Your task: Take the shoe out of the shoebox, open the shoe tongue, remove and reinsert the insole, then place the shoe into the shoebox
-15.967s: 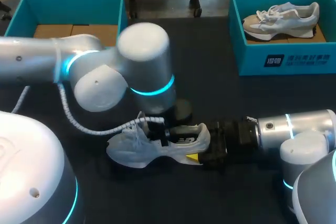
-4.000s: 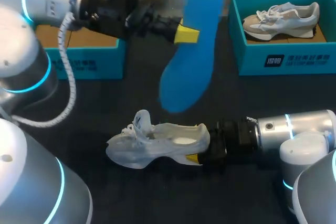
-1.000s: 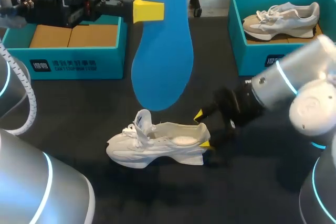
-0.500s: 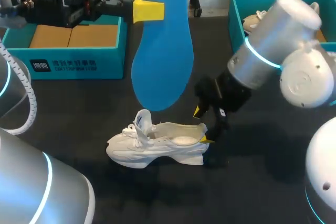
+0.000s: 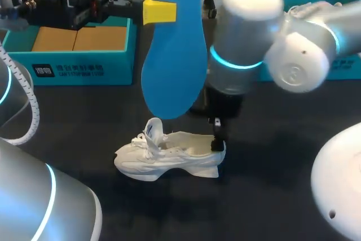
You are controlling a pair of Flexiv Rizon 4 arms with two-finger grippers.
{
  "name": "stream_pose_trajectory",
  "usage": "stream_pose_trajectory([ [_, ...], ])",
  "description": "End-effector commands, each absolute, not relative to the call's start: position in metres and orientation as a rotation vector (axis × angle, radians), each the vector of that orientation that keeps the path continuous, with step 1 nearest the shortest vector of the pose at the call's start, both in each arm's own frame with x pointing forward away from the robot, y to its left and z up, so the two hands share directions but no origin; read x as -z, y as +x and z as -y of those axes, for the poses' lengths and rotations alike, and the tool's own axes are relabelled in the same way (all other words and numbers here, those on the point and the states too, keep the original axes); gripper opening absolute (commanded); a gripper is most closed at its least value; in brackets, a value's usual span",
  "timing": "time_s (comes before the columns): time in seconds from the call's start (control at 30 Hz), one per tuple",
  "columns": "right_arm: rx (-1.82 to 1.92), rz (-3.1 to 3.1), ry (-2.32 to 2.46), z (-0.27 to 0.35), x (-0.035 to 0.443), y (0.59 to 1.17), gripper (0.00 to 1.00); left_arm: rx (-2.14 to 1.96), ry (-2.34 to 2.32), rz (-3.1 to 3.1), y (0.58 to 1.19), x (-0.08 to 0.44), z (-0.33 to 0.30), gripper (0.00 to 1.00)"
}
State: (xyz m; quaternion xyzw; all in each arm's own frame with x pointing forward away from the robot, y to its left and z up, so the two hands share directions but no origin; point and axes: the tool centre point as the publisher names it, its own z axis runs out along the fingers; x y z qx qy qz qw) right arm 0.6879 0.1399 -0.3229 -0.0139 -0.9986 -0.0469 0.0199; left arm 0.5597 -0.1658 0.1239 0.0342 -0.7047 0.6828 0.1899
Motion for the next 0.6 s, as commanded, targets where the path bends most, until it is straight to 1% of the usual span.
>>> stream_pose_trajectory([
  [0.03,-0.470,3.072,-0.029,-0.1457,0.3226,0.6845,1.00,-1.917,0.095,1.983,0.5600,-0.1239,0.1666,0.00],
  [0.6,-0.387,3.115,-0.042,-0.1500,0.3211,0.6847,1.00,-1.917,0.095,1.983,0.5600,-0.1239,0.1666,0.00],
])
